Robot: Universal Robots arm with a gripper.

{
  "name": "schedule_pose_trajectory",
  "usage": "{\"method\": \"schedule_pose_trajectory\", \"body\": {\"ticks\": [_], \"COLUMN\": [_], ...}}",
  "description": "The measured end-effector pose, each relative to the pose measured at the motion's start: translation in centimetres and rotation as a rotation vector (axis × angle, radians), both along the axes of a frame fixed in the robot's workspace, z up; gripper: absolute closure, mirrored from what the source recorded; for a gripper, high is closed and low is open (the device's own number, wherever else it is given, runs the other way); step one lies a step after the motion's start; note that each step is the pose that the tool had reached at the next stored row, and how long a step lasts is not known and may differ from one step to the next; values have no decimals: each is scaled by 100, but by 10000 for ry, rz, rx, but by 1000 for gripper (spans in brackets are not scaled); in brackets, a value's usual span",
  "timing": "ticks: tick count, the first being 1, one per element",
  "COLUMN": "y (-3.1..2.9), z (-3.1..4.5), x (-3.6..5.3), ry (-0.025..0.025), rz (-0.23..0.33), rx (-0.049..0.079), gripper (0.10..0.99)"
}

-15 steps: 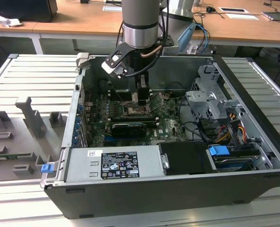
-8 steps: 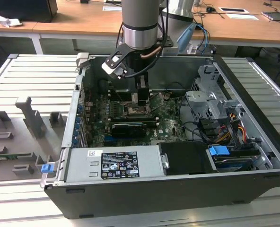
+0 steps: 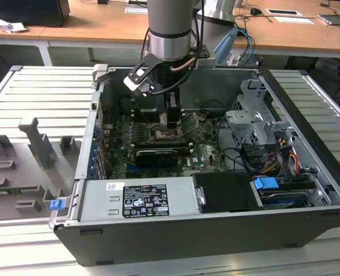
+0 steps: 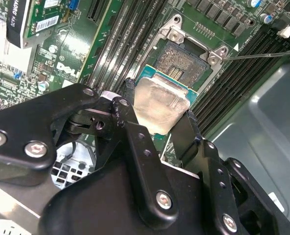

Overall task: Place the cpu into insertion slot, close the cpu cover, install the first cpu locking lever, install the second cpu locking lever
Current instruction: 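Place the cpu into insertion slot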

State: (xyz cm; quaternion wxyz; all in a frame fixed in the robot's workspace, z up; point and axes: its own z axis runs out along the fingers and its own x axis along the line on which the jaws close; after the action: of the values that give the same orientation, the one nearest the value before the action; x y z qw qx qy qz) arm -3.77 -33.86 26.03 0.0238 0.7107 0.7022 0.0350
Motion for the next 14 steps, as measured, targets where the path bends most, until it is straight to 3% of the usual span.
{"method": "schedule_pose_trajectory", "body": {"ticks": [14], "y": [53], "z": [-83], "x": [0], "ry": [2], "rz": [0], "rx": [-63], "gripper": [549]}}
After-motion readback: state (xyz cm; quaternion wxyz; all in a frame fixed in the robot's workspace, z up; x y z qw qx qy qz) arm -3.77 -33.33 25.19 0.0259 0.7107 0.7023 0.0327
